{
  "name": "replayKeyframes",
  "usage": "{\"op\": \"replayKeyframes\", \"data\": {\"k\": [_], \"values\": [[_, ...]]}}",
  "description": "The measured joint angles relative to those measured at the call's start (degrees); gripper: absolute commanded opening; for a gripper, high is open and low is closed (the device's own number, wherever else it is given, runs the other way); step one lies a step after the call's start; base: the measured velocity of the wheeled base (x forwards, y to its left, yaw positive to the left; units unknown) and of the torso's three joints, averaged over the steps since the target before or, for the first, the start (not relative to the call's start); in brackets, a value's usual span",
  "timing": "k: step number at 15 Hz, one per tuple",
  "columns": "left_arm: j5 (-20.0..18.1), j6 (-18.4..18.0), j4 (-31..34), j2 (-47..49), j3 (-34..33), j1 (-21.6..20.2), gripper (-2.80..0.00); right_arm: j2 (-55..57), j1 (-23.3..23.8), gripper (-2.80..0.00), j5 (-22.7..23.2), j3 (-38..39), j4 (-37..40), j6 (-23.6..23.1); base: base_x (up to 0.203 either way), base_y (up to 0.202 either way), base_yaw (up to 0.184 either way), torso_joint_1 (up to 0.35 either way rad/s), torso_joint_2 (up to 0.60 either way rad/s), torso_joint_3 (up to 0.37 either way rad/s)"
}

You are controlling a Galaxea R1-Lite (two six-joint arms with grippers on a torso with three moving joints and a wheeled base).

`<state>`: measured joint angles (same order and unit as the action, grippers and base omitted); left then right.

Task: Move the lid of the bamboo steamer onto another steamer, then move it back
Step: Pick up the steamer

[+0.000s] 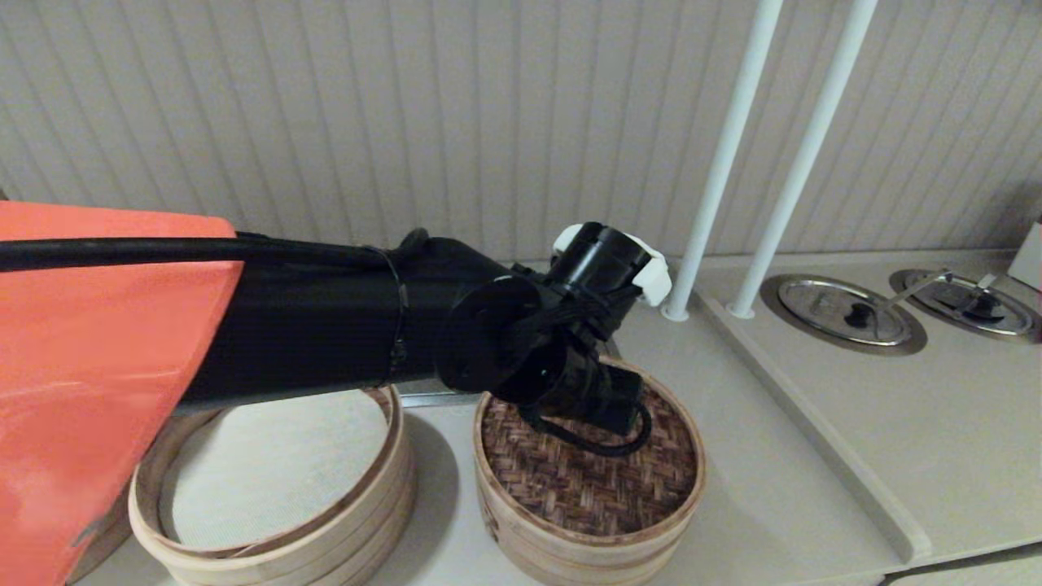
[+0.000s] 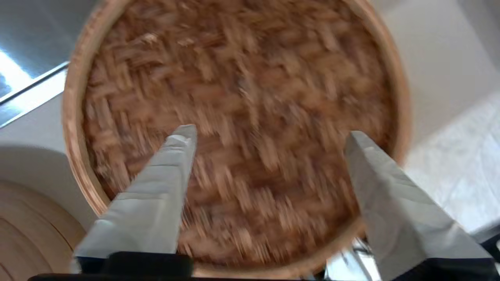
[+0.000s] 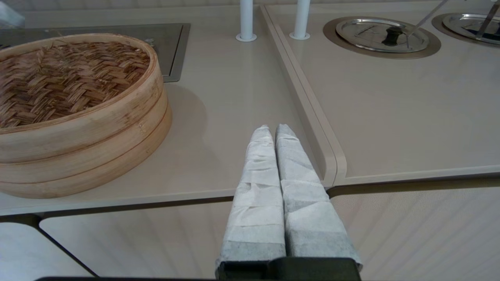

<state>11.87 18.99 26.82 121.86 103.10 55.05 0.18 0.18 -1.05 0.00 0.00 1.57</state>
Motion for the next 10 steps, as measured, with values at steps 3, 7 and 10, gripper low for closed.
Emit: {"op": "replayKeyframes", "data": {"k": [3, 7, 10], "values": [[0.2, 0.6, 0.3, 2.5, 2.3, -0.1, 0.00, 0.0, 0.0, -2.80, 0.0, 0.0, 0.0, 0.0, 0.000, 0.000, 0.000, 0.000, 0.00, 0.000], [0.3, 1.2, 0.5, 4.5, 3.3, -0.2, 0.00, 0.0, 0.0, -2.80, 0.0, 0.0, 0.0, 0.0, 0.000, 0.000, 0.000, 0.000, 0.00, 0.000], [0.3, 2.4, 0.5, 5.0, 2.9, -0.1, 0.00, 0.0, 0.0, -2.80, 0.0, 0.0, 0.0, 0.0, 0.000, 0.000, 0.000, 0.000, 0.00, 0.000]]}}
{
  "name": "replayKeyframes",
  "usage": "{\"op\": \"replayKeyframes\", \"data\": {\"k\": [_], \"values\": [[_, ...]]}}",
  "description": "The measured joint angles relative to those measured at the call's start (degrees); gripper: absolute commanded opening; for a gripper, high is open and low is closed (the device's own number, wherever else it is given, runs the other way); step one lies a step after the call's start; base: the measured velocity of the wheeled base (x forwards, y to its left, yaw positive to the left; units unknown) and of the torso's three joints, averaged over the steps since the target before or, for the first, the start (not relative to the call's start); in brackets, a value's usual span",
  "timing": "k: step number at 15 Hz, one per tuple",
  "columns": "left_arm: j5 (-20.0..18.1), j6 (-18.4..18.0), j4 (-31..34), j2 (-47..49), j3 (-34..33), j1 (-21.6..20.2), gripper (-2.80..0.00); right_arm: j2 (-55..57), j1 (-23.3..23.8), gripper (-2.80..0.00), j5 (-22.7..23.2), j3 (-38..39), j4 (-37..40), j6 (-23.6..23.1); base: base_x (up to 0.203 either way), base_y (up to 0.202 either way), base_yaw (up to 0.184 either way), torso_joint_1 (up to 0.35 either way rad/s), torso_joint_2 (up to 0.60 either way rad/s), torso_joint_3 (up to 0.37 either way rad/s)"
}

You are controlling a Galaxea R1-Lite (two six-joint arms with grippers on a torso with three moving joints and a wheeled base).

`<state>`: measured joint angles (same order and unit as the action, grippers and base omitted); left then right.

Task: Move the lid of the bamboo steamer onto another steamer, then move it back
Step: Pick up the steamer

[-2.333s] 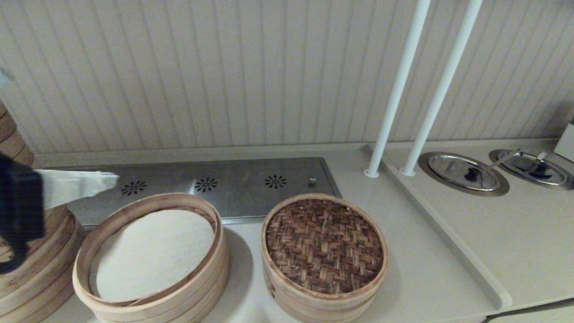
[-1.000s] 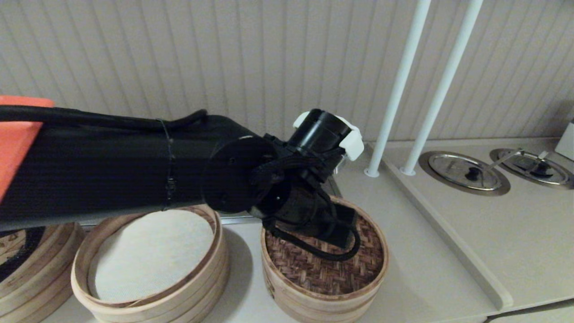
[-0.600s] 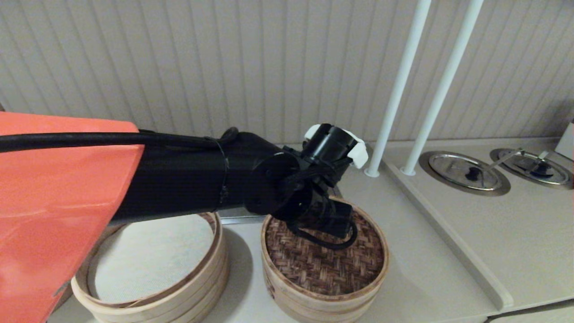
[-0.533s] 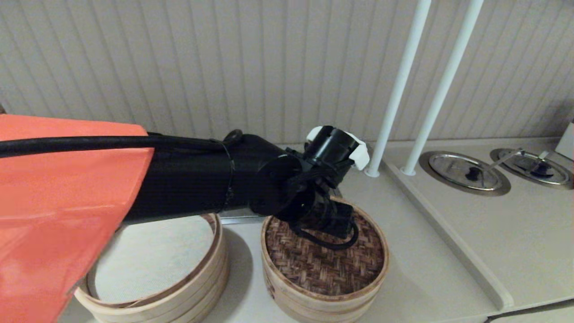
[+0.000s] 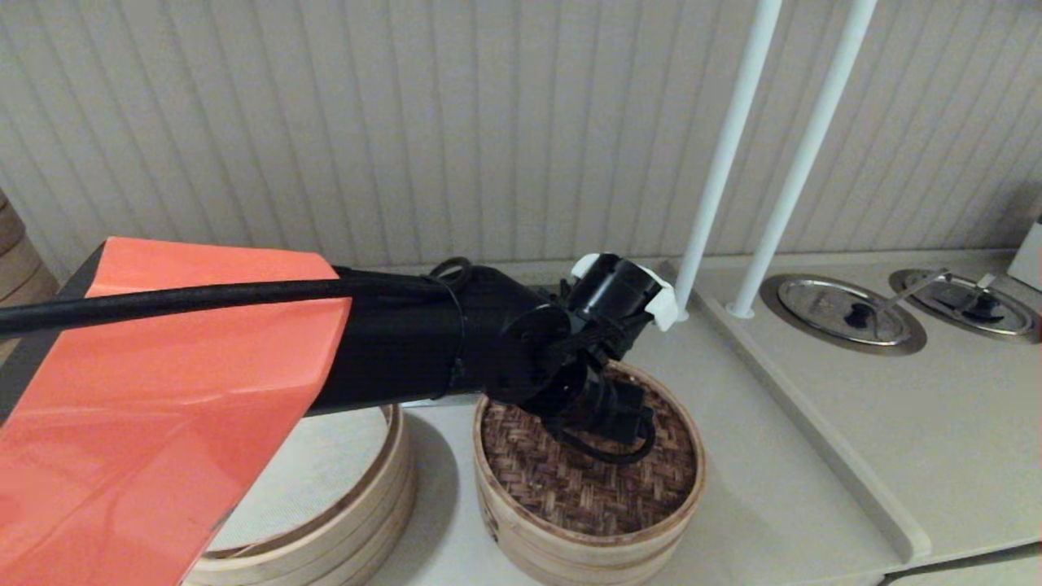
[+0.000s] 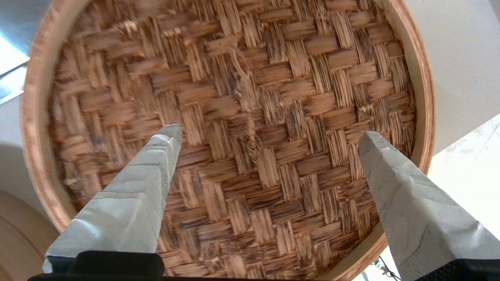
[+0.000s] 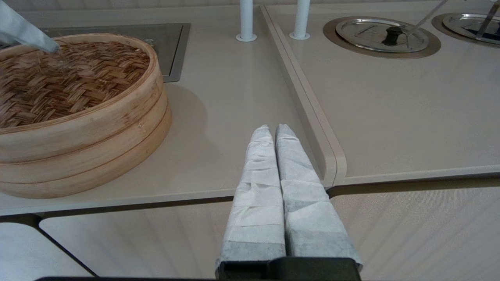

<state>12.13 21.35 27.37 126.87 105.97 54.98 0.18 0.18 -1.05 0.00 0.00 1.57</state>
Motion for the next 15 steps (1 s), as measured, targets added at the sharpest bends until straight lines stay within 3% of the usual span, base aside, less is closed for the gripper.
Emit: {"op": "replayKeyframes", "data": {"k": [5, 15], "values": [[2.9, -0.1, 0.0, 0.3, 0.0, 0.0, 0.00, 0.0, 0.0, -2.80, 0.0, 0.0, 0.0, 0.0, 0.000, 0.000, 0.000, 0.000, 0.00, 0.000], [2.8, 0.0, -0.3, 2.2, 0.5, 0.0, 0.00, 0.0, 0.0, -2.80, 0.0, 0.0, 0.0, 0.0, 0.000, 0.000, 0.000, 0.000, 0.00, 0.000]]}}
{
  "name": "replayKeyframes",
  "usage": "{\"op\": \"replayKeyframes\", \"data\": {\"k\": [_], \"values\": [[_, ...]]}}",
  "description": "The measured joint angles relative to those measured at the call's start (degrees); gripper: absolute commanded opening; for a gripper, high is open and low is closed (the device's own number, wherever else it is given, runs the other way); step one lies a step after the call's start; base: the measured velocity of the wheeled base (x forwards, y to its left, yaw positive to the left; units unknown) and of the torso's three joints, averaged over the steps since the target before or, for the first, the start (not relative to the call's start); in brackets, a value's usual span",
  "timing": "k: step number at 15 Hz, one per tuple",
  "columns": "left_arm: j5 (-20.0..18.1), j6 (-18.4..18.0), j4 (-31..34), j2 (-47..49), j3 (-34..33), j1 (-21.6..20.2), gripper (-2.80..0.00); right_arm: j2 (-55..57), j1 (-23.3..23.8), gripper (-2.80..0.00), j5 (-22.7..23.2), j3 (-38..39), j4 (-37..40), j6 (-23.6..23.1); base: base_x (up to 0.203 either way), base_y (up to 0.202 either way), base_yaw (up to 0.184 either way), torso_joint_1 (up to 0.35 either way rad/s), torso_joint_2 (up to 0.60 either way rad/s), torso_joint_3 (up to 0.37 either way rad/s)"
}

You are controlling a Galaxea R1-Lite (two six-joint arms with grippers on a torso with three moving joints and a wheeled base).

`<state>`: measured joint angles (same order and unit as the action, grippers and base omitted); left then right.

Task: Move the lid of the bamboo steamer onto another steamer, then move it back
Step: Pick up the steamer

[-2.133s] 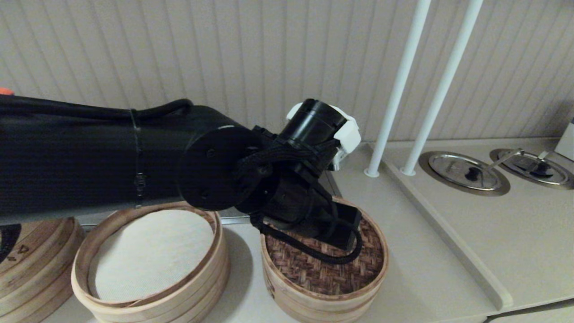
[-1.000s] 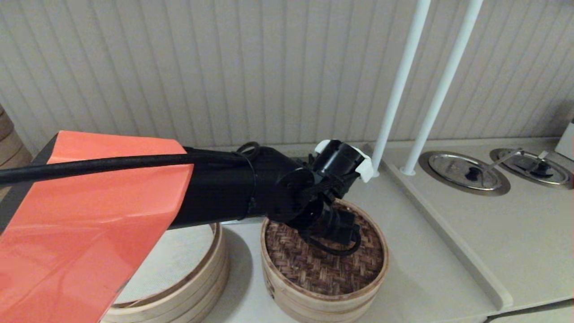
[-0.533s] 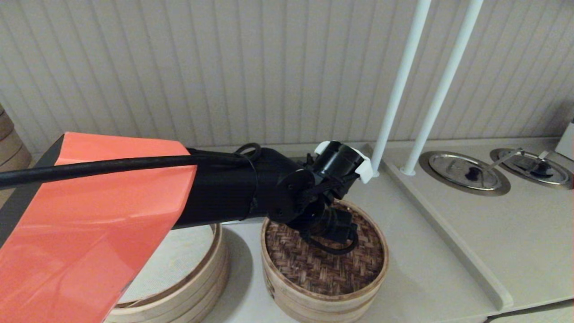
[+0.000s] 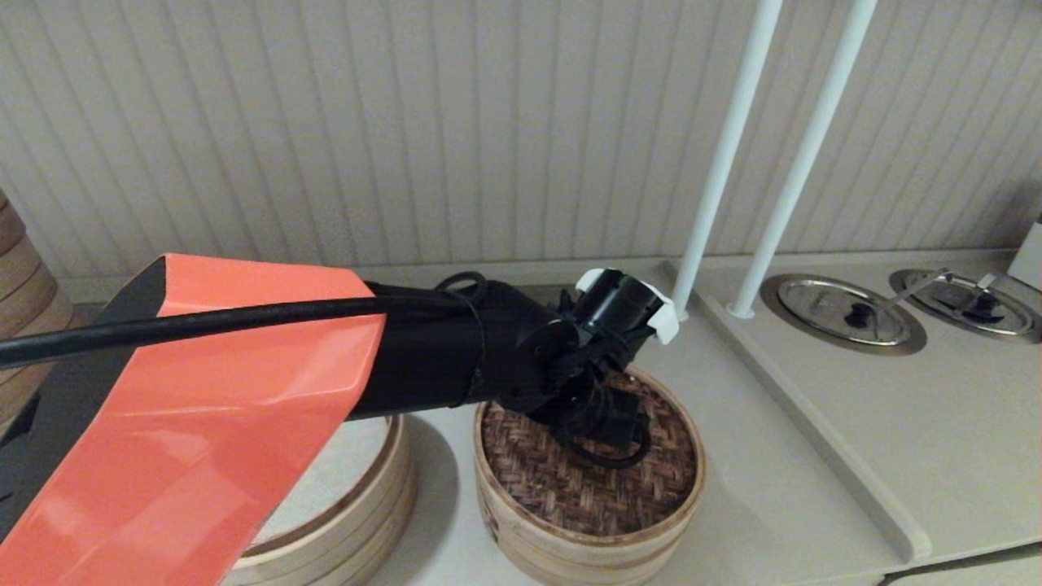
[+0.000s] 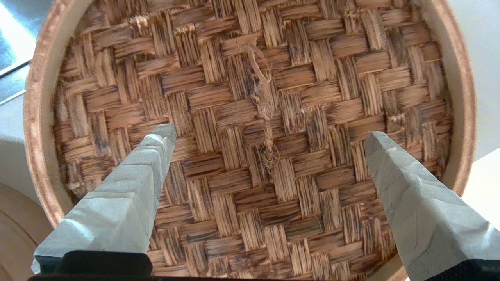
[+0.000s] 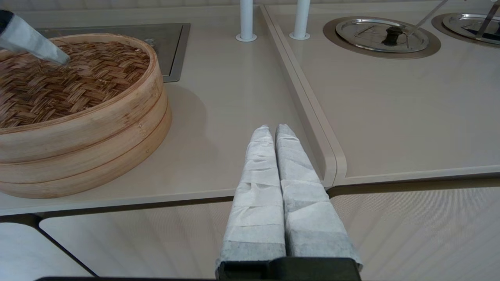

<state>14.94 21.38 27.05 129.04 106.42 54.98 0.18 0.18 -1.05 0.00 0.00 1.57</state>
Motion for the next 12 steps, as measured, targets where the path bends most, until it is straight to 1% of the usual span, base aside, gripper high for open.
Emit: {"op": "replayKeyframes", "data": {"k": [6, 9, 12], "values": [[0.5, -0.1, 0.1, 0.4, 0.0, -0.1, 0.00, 0.0, 0.0, -2.80, 0.0, 0.0, 0.0, 0.0, 0.000, 0.000, 0.000, 0.000, 0.00, 0.000], [1.8, -0.1, 0.3, 1.0, -0.2, -0.6, 0.00, 0.0, 0.0, -2.80, 0.0, 0.0, 0.0, 0.0, 0.000, 0.000, 0.000, 0.000, 0.00, 0.000], [2.0, -0.1, 0.1, 1.6, -0.3, -1.0, 0.00, 0.0, 0.0, -2.80, 0.0, 0.0, 0.0, 0.0, 0.000, 0.000, 0.000, 0.000, 0.00, 0.000]]}}
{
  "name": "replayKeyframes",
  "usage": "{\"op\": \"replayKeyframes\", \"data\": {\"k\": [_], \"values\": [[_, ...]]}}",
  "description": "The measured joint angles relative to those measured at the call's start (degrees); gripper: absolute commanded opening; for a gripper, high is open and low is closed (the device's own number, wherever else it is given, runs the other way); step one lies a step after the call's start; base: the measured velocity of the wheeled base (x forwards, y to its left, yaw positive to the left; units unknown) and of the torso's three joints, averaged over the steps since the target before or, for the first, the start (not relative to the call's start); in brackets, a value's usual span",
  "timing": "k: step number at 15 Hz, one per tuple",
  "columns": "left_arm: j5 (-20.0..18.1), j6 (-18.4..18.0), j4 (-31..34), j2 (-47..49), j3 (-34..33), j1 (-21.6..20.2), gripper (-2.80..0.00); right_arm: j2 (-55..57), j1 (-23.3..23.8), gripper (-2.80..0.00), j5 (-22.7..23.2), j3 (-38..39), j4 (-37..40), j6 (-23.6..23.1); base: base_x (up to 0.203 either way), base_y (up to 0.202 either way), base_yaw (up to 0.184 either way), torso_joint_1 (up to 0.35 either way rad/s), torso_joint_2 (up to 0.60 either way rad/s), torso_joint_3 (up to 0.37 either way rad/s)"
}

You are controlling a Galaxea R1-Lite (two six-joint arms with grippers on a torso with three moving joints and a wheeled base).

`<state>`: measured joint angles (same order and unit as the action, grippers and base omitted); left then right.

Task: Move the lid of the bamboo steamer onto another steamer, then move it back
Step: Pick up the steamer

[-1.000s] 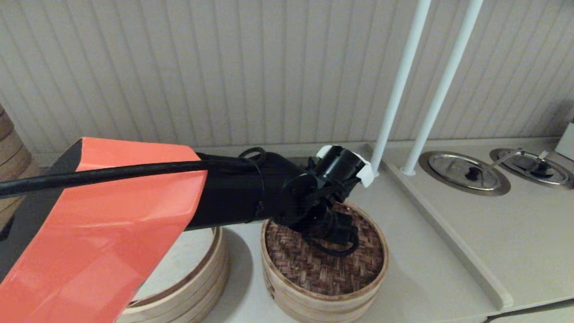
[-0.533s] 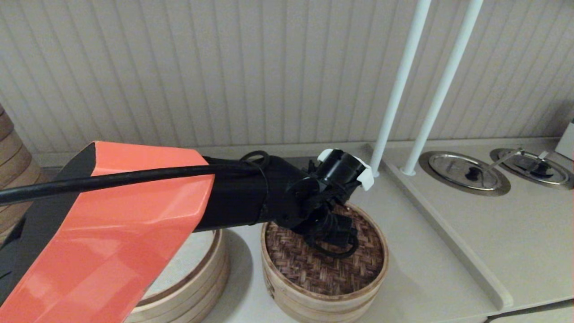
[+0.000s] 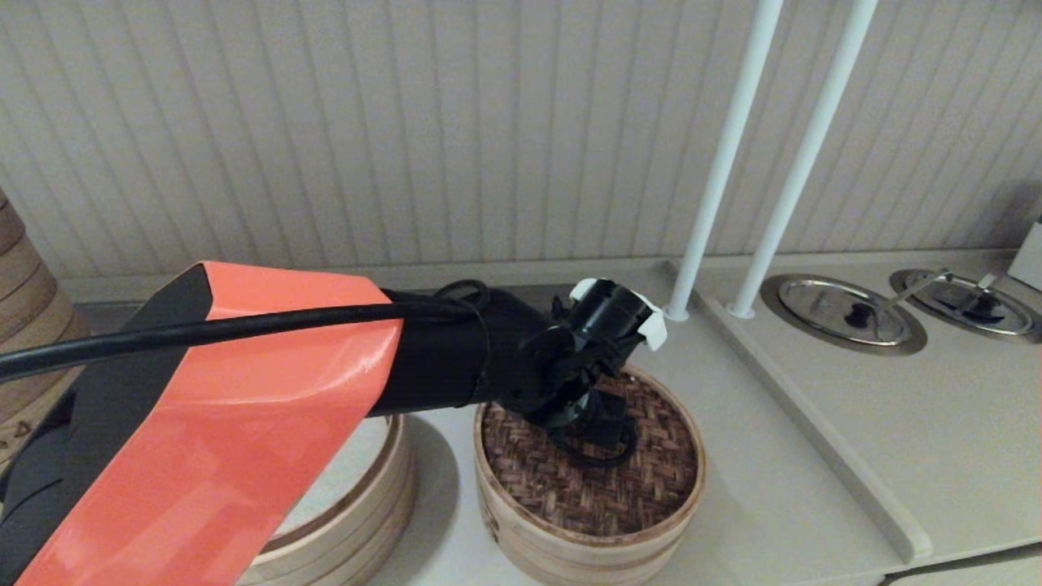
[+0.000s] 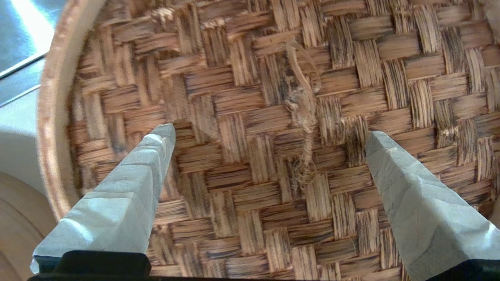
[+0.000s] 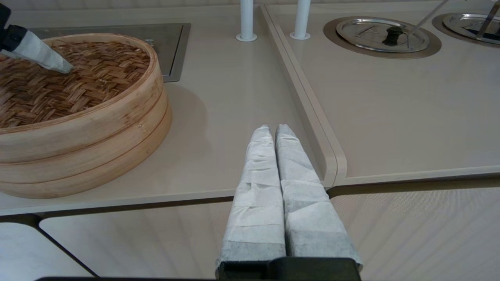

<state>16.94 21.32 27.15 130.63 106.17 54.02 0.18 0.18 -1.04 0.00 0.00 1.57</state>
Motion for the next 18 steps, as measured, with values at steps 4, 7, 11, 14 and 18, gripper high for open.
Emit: {"op": "replayKeyframes", "data": {"k": [4, 7, 11, 14, 18], "values": [[0.2, 0.0, -0.3, 0.4, 0.2, -0.2, -2.80, 0.0, 0.0, -2.80, 0.0, 0.0, 0.0, 0.0, 0.000, 0.000, 0.000, 0.000, 0.00, 0.000], [0.2, 0.0, -0.4, 0.5, 0.3, -0.1, -2.80, 0.0, 0.0, -2.80, 0.0, 0.0, 0.0, 0.0, 0.000, 0.000, 0.000, 0.000, 0.00, 0.000], [3.1, -0.6, -0.4, 0.7, 0.9, 0.0, -2.80, 0.0, 0.0, -2.80, 0.0, 0.0, 0.0, 0.0, 0.000, 0.000, 0.000, 0.000, 0.00, 0.000], [3.9, -0.6, -0.2, 0.7, 0.8, 0.2, -2.80, 0.0, 0.0, -2.80, 0.0, 0.0, 0.0, 0.0, 0.000, 0.000, 0.000, 0.000, 0.00, 0.000], [4.1, -0.3, -0.3, 0.8, 0.8, 0.6, -2.80, 0.0, 0.0, -2.80, 0.0, 0.0, 0.0, 0.0, 0.000, 0.000, 0.000, 0.000, 0.00, 0.000]]}}
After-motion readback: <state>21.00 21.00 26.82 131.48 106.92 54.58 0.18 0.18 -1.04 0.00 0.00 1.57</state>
